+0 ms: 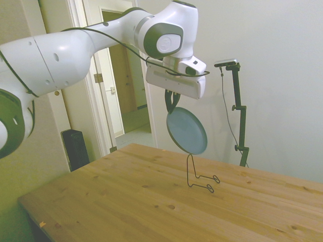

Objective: Load the plate

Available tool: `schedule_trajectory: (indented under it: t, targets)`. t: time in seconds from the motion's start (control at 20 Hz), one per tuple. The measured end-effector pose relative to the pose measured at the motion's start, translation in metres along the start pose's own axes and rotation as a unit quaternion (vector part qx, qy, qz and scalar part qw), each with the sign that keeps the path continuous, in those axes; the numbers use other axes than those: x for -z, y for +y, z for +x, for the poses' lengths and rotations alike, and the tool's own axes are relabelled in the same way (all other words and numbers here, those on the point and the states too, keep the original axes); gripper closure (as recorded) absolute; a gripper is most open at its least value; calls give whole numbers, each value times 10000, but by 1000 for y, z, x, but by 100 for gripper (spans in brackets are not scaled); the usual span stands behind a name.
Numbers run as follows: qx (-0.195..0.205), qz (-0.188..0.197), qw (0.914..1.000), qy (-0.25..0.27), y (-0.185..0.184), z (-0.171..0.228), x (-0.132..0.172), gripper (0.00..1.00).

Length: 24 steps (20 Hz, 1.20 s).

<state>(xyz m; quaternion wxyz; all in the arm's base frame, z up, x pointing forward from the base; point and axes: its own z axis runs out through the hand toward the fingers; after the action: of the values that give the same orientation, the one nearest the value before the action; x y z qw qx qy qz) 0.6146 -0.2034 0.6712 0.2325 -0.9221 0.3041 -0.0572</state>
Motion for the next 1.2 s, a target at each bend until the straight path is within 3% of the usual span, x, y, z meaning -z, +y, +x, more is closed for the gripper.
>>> schedule_trajectory:
  t: [0.4,0.95,1.2]
  targets:
    - [130,68,9999,-68,-6,42,-45,100]
    - [184,136,9996,-161,-2,51,-52,100]
    - [299,384,9983,-307,27,60,-41,100]
